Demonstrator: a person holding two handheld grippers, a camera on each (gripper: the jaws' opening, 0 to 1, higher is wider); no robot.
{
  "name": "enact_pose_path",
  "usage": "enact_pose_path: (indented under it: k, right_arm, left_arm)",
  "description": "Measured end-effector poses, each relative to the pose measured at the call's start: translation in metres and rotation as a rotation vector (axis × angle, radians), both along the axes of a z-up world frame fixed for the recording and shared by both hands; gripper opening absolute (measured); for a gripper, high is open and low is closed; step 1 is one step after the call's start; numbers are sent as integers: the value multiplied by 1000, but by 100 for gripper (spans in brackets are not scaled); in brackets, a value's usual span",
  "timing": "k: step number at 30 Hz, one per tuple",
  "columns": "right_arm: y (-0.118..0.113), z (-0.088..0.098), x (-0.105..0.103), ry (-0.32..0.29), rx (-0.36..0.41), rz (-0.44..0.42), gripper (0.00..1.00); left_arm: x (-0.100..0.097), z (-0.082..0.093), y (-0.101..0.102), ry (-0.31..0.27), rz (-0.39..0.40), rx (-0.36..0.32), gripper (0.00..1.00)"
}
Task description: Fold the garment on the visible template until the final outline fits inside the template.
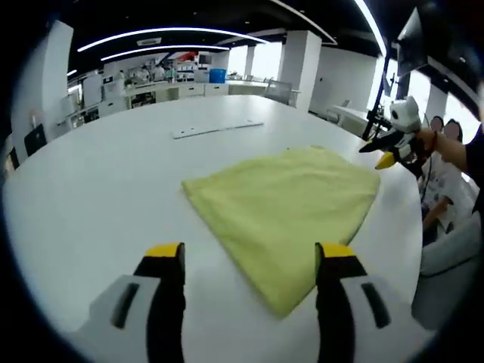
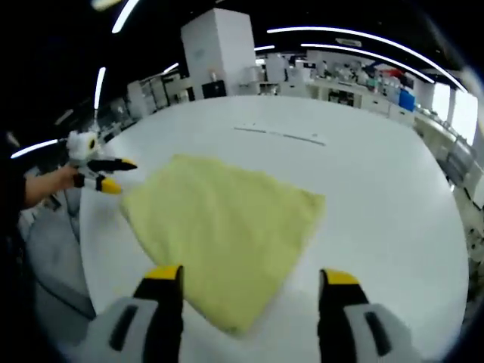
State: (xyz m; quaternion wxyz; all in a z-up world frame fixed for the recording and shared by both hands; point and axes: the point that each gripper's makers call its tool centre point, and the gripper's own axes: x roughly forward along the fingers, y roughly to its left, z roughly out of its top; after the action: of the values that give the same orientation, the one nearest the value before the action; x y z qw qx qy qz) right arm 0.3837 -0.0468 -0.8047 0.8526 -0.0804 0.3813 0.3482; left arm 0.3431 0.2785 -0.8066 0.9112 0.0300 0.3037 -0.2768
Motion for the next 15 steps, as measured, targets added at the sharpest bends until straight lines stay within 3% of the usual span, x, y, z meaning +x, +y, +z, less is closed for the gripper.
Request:
enact_pose_path:
  k: [3, 9, 15]
  right_arm:
    - [-5, -1, -7, 4, 0, 0, 67]
    - [-10, -8, -26, 37, -8, 14, 47]
    - [-12, -21, -51, 57, -36, 64, 38]
  left_arm:
    - [-10, -5, -3, 15, -10, 14, 59]
    - [-22, -19, -2, 46, 5, 31, 51]
    - [-29, -19, -3, 53, 5, 30, 38]
